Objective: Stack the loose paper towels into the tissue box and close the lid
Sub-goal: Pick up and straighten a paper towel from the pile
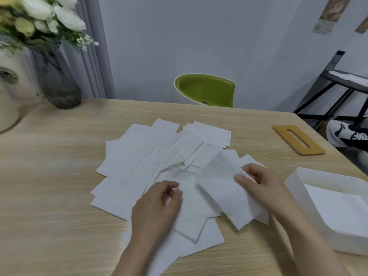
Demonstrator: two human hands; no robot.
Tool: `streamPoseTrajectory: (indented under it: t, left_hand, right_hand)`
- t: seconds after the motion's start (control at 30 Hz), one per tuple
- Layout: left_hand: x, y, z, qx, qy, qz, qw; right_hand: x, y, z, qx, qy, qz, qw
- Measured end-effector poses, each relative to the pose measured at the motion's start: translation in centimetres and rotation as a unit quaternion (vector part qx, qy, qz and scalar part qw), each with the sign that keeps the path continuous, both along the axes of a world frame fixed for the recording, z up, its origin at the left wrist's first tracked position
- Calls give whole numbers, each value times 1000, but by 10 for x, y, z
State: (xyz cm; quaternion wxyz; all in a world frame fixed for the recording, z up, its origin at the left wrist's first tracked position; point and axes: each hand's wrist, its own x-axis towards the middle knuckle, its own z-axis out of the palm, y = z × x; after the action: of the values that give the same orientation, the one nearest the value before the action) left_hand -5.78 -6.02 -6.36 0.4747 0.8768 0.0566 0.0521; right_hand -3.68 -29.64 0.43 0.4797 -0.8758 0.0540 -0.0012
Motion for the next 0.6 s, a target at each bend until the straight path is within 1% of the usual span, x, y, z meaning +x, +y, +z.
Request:
streamPoseTrajectory:
  t: [0.07,0.1,0.13,0.23,0.4,0.6]
  left_hand:
    - [0,0,0,-17,-6,-2,1000]
    - [-1,1,0,-30,-9,-4,999]
    - [-2,2,1,-46,-12,-7,999]
    - [-4,3,2,-92,-18,-9,996]
    - [-8,4,4,-158,-26,-4,987]
    - [-5,5,6,-279,-31,6,960]
  right_hand:
    - [-6,13,1,168,33,1,985]
    - [-7,20,-2,224,55,0,973]
    - [-8,28,-6,256,72,-1,964]
    - [-13,53,-18,280,91,-7,956]
    - [-15,82,-34,292,82,-39,952]
    - [-21,92,-38,284,74,-32,956]
